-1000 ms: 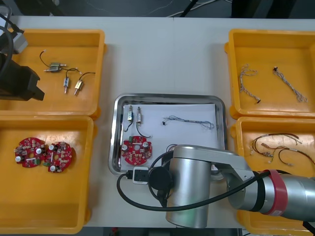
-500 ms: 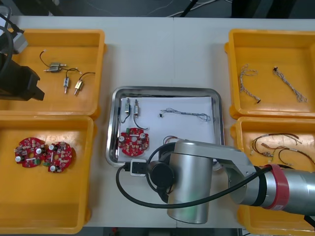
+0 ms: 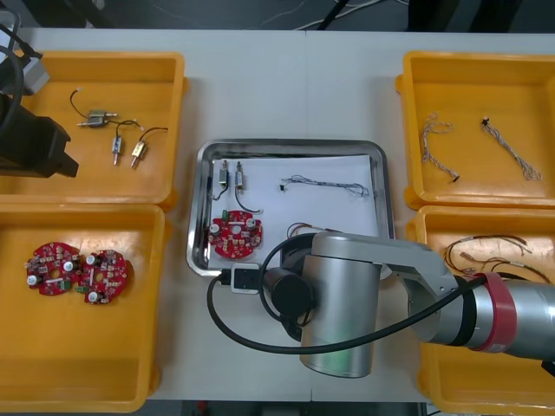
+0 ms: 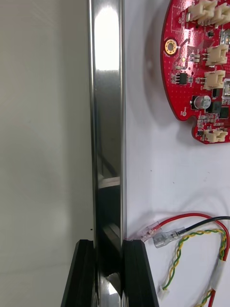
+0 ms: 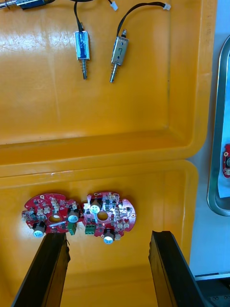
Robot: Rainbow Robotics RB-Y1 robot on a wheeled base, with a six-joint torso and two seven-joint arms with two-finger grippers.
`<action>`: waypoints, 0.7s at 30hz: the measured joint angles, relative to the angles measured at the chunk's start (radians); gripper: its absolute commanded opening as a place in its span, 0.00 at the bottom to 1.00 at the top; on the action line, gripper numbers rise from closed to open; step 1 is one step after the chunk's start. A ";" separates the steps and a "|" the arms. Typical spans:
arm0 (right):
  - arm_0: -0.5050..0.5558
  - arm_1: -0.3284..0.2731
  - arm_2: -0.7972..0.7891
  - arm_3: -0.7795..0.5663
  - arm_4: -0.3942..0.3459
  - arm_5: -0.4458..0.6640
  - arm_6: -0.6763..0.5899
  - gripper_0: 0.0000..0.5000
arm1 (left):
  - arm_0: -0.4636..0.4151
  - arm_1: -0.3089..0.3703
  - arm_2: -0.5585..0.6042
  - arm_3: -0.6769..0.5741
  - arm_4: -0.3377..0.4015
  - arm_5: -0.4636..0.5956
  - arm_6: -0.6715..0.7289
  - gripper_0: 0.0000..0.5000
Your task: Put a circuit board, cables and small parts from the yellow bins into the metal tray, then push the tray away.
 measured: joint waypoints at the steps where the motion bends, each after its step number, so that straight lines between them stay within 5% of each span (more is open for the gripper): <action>1: -0.004 -0.003 0.000 0.000 0.000 0.000 0.000 0.00 | 0.000 0.000 0.000 0.000 0.000 0.000 0.000 1.00; 21: -0.111 -0.035 -0.032 0.095 -0.055 -0.108 0.000 0.00 | 0.000 0.000 0.000 0.000 0.000 0.000 0.000 1.00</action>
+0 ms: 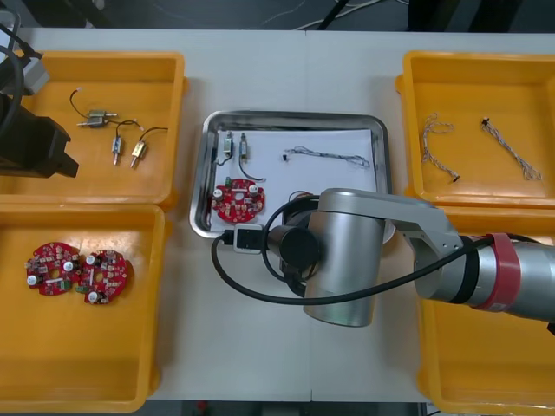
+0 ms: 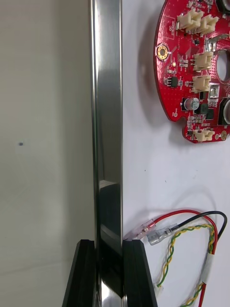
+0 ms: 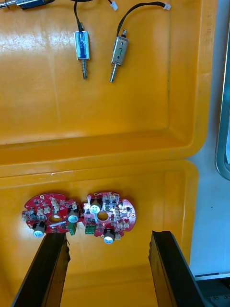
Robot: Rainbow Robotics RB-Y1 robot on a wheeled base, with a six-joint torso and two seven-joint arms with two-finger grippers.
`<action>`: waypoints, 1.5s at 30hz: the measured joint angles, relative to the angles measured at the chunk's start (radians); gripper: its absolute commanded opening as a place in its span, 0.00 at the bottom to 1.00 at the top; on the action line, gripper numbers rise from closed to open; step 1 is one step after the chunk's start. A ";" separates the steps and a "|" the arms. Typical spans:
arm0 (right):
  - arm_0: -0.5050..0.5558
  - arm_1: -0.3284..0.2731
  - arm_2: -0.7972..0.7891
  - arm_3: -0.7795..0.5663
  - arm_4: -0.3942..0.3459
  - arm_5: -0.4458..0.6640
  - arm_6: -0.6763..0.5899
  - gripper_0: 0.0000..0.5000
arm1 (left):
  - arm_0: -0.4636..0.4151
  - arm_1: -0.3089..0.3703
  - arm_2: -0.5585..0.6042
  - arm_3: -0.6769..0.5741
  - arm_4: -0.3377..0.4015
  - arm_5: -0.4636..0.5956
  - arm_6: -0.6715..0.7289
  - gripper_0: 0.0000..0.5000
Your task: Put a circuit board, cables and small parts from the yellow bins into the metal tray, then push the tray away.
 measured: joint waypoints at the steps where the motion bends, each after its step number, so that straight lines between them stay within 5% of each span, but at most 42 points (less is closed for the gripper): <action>1: -0.006 0.000 0.000 0.011 0.000 -0.008 0.000 0.00 | 0.000 0.000 0.000 0.000 0.000 0.000 0.000 1.00; 45: -0.158 -0.009 -0.043 0.312 -0.002 -0.277 0.065 0.00 | 0.000 0.000 0.000 0.000 0.000 0.000 0.000 1.00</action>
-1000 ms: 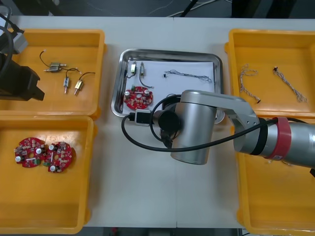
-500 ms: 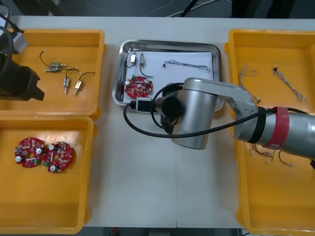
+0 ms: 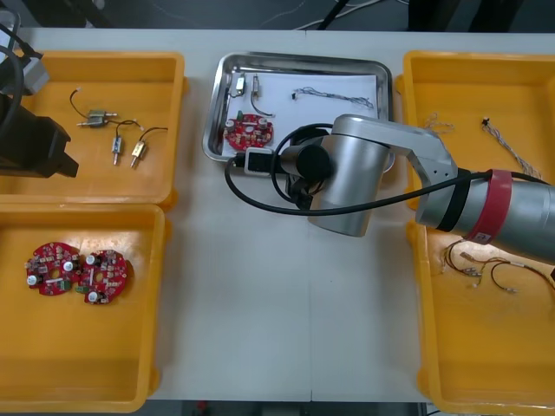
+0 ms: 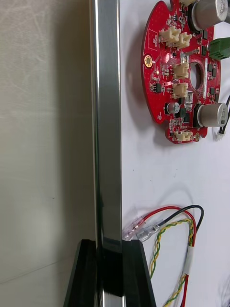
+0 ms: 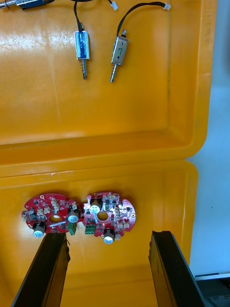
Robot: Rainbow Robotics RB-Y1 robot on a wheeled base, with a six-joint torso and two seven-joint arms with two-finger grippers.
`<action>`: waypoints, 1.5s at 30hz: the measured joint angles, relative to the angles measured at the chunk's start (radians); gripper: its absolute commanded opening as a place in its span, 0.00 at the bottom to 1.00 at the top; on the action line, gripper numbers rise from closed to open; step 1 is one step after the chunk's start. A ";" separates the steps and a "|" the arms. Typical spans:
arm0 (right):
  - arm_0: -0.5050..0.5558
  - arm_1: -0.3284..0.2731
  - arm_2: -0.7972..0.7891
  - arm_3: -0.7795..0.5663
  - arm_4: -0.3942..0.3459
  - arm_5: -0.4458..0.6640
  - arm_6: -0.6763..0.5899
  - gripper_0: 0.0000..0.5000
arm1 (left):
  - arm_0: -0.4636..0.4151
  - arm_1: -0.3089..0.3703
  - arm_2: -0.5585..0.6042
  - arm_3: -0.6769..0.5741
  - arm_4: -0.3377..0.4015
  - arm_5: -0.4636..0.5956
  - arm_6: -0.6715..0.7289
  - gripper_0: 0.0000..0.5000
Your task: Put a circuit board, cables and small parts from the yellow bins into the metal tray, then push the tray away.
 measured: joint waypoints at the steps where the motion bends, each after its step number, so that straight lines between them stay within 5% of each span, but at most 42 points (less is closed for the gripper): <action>1: -0.003 0.000 0.000 0.007 0.000 -0.007 0.006 0.00 | 0.000 0.000 0.000 0.000 0.000 0.000 0.000 1.00; 38: -0.082 -0.004 0.000 0.212 -0.054 -0.278 0.125 0.00 | 0.000 0.000 0.000 0.000 0.000 0.000 0.000 1.00; 42: -0.082 -0.004 0.000 0.212 -0.055 -0.278 0.125 0.34 | 0.000 0.000 0.000 0.000 0.000 0.000 0.000 1.00; 45: -0.082 -0.004 0.000 0.212 -0.056 -0.278 0.126 0.70 | 0.000 0.000 0.000 0.000 0.000 0.000 0.000 1.00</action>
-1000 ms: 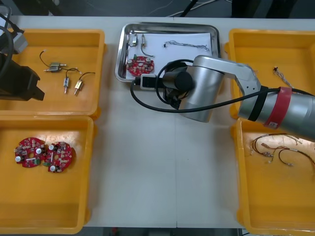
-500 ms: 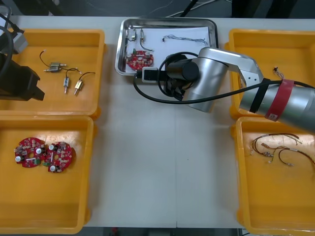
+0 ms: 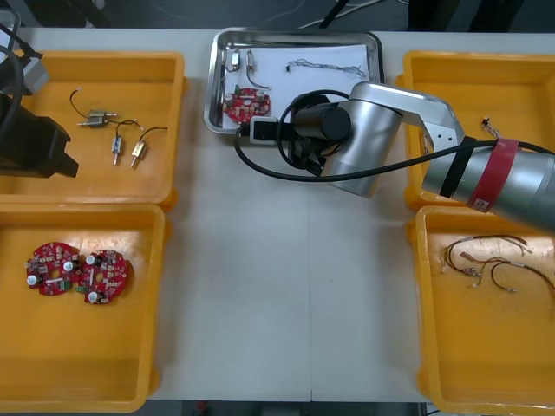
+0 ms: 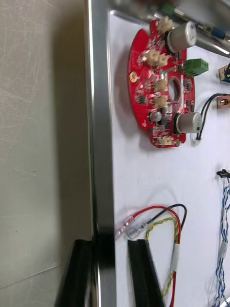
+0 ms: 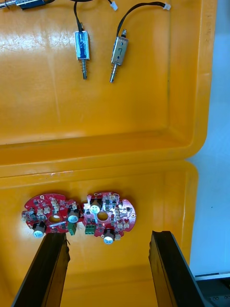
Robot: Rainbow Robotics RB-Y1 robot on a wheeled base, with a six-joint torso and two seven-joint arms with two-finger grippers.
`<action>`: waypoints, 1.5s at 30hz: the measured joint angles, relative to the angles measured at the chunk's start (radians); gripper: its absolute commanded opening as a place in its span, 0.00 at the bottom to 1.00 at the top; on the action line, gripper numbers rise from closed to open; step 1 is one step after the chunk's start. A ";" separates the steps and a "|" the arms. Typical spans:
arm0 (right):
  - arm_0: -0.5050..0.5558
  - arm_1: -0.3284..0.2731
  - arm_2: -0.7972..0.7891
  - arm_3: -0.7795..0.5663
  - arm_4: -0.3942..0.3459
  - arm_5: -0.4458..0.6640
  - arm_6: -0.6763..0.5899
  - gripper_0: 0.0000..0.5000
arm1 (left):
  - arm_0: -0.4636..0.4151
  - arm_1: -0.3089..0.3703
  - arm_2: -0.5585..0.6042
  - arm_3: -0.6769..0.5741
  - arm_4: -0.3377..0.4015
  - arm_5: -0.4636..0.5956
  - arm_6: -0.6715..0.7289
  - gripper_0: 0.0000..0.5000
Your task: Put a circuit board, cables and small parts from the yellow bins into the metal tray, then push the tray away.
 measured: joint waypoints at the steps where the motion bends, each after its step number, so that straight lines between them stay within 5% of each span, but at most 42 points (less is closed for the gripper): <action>1: 0.000 0.000 0.000 0.000 0.000 0.000 0.000 0.83 | 0.000 0.000 0.000 0.000 0.000 0.000 0.000 1.00; 3: -0.001 0.000 0.000 0.000 -0.001 0.000 0.003 1.00 | 0.000 0.000 0.000 0.000 0.000 0.000 0.000 1.00; 15: -0.006 0.000 0.000 0.000 -0.094 0.030 0.049 1.00 | 0.000 0.000 0.000 0.000 0.000 0.000 0.000 1.00; 34: -0.009 -0.001 -0.044 -0.203 -0.104 0.429 0.050 1.00 | 0.000 0.000 0.000 0.000 0.000 0.000 0.000 1.00; 40: -0.009 -0.001 -0.048 -0.315 -0.114 0.576 -0.100 1.00 | 0.000 0.000 0.000 -0.001 0.000 0.000 0.000 1.00; 45: -0.008 -0.001 -0.102 -0.380 -0.216 0.690 -0.187 1.00 | 0.000 0.000 0.000 -0.001 0.000 0.000 0.000 1.00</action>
